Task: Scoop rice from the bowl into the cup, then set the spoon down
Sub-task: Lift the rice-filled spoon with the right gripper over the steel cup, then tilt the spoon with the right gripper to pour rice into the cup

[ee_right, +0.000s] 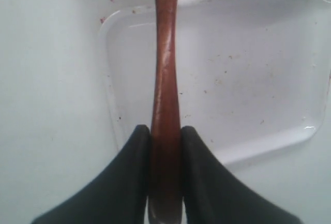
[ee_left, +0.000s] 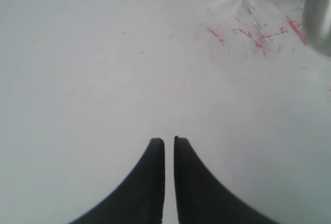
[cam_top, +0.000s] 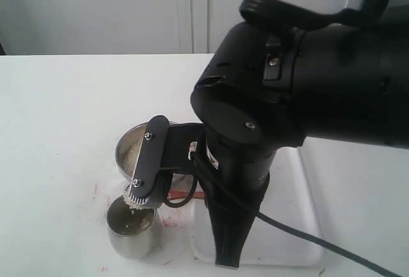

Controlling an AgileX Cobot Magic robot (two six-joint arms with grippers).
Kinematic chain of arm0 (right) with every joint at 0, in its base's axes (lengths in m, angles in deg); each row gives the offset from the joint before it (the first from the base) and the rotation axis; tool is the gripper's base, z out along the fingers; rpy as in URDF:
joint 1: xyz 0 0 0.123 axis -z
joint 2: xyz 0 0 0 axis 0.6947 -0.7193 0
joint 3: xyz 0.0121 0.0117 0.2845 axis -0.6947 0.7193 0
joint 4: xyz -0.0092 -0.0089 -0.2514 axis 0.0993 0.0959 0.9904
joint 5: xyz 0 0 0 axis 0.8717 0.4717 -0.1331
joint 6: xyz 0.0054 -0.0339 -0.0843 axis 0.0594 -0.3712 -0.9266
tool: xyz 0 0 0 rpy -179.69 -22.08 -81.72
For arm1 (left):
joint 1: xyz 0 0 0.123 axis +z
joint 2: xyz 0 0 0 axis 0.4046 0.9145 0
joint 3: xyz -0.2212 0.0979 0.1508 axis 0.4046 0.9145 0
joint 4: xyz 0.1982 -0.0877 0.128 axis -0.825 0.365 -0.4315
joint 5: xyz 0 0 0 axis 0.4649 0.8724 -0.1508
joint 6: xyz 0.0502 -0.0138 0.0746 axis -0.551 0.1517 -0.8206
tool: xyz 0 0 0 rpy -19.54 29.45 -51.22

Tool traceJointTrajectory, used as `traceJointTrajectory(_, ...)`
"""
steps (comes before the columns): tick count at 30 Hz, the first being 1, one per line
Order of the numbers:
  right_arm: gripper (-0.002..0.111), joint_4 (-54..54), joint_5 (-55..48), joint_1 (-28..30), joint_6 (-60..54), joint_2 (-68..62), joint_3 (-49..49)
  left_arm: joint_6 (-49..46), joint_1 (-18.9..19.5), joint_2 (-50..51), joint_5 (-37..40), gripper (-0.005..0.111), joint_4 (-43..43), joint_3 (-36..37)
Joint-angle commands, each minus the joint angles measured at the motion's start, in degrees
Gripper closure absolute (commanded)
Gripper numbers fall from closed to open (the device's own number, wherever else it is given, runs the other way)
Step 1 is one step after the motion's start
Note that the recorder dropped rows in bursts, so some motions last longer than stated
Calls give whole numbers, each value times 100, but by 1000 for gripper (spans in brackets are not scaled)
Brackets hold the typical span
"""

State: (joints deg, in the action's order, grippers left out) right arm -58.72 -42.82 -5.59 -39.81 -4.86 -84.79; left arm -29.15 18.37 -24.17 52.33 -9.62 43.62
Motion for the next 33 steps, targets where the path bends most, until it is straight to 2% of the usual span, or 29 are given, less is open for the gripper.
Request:
traceJointTrajectory(1, 108, 95, 139, -18, -100, -5, 19, 33, -42, 0, 279, 92, 32, 52)
traceJointTrajectory(19, 108, 1225, 26, -300, 65, -433, 19, 33, -42, 0, 279, 92, 32, 52)
traceJointTrajectory(29, 108, 1237, 188, -300, 44, -433, 19, 33, -42, 0, 279, 92, 32, 52)
traceJointTrajectory(33, 108, 1431, 188, -522, 15, -433, 19, 33, -42, 0, 279, 92, 32, 52)
